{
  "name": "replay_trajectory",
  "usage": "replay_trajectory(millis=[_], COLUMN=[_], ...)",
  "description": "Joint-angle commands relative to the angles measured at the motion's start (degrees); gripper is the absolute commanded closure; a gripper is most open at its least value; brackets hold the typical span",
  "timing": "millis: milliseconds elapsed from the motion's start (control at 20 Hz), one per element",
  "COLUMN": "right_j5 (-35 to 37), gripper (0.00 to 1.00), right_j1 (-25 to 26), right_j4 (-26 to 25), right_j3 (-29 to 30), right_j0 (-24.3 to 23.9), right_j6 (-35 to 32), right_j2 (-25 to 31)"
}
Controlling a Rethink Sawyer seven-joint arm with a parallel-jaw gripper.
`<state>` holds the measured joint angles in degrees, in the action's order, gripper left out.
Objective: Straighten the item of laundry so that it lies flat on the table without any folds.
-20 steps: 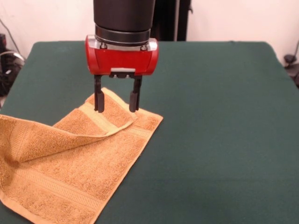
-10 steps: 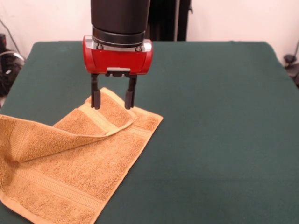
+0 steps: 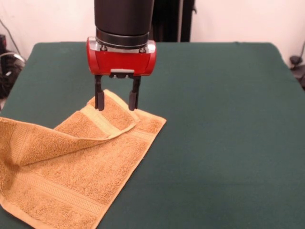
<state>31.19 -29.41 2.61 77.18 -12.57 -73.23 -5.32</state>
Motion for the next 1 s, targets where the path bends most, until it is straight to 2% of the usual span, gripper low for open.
replay_trajectory(millis=[50, 1000], right_j5=[-1.3, -1.4], gripper=[0.0, 0.0], right_j1=[3.6, 3.2], right_j4=[1.2, 1.5], right_j3=[8.4, 9.6], right_j0=[3.1, 3.5], right_j6=[-16.1, -17.1], right_j2=[1.2, 0.6])
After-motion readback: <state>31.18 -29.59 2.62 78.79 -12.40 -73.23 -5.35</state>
